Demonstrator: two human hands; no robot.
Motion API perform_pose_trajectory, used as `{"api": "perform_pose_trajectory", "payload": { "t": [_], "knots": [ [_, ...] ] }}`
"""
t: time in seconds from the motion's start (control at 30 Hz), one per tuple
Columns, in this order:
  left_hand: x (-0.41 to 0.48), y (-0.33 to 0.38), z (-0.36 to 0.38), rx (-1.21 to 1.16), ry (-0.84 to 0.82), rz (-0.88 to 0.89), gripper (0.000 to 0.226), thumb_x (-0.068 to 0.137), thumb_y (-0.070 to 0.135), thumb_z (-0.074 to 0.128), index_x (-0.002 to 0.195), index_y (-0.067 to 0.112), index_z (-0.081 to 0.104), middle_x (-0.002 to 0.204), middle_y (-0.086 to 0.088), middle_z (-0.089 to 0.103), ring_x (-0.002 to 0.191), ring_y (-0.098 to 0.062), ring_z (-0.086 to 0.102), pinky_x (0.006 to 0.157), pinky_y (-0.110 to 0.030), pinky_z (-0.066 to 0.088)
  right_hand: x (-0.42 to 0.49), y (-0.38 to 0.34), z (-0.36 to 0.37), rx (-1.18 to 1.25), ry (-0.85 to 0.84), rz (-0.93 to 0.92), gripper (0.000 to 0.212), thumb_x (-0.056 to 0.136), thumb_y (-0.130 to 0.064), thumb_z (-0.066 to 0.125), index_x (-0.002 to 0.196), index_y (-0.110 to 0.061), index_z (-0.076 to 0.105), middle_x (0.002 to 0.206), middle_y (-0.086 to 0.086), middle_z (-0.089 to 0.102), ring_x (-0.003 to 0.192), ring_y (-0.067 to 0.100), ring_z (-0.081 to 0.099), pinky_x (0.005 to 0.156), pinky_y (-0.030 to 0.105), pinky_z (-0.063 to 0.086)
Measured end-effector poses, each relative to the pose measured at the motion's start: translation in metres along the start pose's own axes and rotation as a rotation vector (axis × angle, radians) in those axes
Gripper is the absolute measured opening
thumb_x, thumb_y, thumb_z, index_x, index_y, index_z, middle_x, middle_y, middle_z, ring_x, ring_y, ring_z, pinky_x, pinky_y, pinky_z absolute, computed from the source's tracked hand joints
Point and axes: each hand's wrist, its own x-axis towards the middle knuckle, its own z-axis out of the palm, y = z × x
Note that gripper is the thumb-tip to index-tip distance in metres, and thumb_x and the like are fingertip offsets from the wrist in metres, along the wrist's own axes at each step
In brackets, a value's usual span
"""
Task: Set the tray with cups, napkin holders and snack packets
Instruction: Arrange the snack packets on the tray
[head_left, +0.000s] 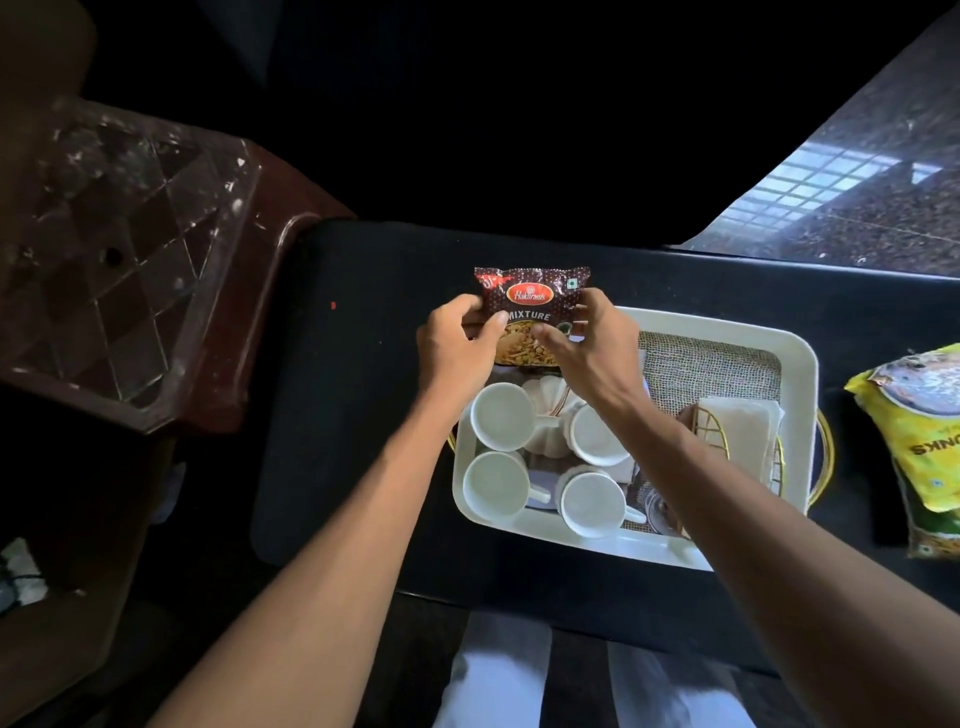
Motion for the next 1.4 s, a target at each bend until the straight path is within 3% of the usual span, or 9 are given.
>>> {"api": "perform_pose_trajectory", "payload": {
  "t": [0.2,0.37,0.53,0.73,1.0,1.07,1.2,1.3,1.4],
  "knots": [
    [0.000,-0.005,-0.003,0.005,-0.014,-0.009,0.027,0.095,0.021,0.068,0.120,0.010,0.070,0.108,-0.003,0.076,0.098,-0.016,0.072,0.089,-0.035,0.061,0.000,0.005,-0.001,-0.003,0.011,0.002,0.053,0.083,-0.027,0.079,0.127,-0.004,0.058,0.122,0.008,0.069,0.102,0.014,0.062,0.089,0.028,0.051],
    [-0.008,-0.002,-0.012,-0.054,0.063,-0.028,0.029,0.095,0.021,0.068,0.123,0.016,0.069,0.101,0.011,0.070,0.094,-0.001,0.068,0.082,-0.015,0.056,-0.005,0.008,-0.017,0.069,0.035,0.020,0.060,0.083,-0.029,0.080,0.132,-0.004,0.056,0.125,0.010,0.065,0.109,0.020,0.063,0.091,0.032,0.054],
    [-0.041,0.034,-0.004,-0.175,0.181,0.052,0.016,0.096,0.021,0.066,0.110,0.022,0.073,0.097,0.017,0.072,0.091,0.006,0.069,0.085,-0.018,0.058,-0.028,0.010,-0.062,0.150,0.131,0.035,0.058,0.082,-0.031,0.080,0.131,-0.010,0.058,0.121,0.005,0.067,0.103,0.013,0.064,0.078,0.008,0.050],
    [-0.098,0.103,0.061,-0.260,-0.011,0.172,0.014,0.098,0.017,0.064,0.108,0.021,0.073,0.105,0.007,0.075,0.100,-0.006,0.071,0.090,-0.023,0.056,-0.068,0.037,-0.156,0.175,0.266,0.071,0.050,0.083,-0.038,0.078,0.126,-0.018,0.061,0.113,-0.009,0.067,0.102,0.003,0.065,0.084,0.015,0.053],
    [-0.158,0.161,0.177,-0.189,-0.265,0.245,0.019,0.096,0.016,0.064,0.113,0.019,0.073,0.103,0.012,0.072,0.092,0.008,0.065,0.078,0.001,0.046,-0.088,0.110,-0.259,0.085,0.435,0.113,0.033,0.084,-0.027,0.079,0.113,-0.018,0.067,0.100,-0.012,0.070,0.087,-0.009,0.066,0.076,0.005,0.050],
    [-0.169,0.167,0.204,-0.174,-0.353,0.230,0.021,0.096,0.016,0.064,0.116,0.016,0.073,0.105,0.008,0.074,0.091,0.006,0.066,0.079,-0.001,0.048,-0.091,0.131,-0.276,0.000,0.437,0.120,0.034,0.084,-0.028,0.079,0.114,-0.018,0.067,0.103,-0.008,0.070,0.087,-0.004,0.067,0.079,0.010,0.051],
    [-0.183,0.167,0.245,-0.082,-0.516,0.134,0.028,0.098,0.020,0.063,0.125,0.016,0.069,0.121,0.003,0.073,0.109,-0.007,0.068,0.097,-0.026,0.054,-0.092,0.173,-0.307,-0.202,0.423,0.167,0.044,0.085,-0.030,0.077,0.124,-0.014,0.063,0.115,0.006,0.065,0.099,0.019,0.065,0.090,0.030,0.051],
    [-0.184,0.162,0.261,-0.068,-0.543,0.044,0.028,0.099,0.024,0.061,0.127,0.018,0.068,0.123,0.004,0.071,0.111,-0.007,0.065,0.096,-0.024,0.053,-0.089,0.199,-0.325,-0.324,0.354,0.284,0.058,0.085,-0.036,0.076,0.134,-0.013,0.057,0.124,0.013,0.061,0.114,0.028,0.059,0.097,0.038,0.046],
    [-0.182,0.158,0.269,-0.026,-0.533,0.004,0.029,0.100,0.026,0.061,0.128,0.018,0.067,0.123,0.003,0.070,0.109,-0.006,0.063,0.094,-0.021,0.049,-0.081,0.213,-0.331,-0.279,0.257,0.396,0.064,0.085,-0.042,0.075,0.138,-0.013,0.054,0.128,0.014,0.062,0.111,0.029,0.061,0.097,0.040,0.047]
  ]
}}
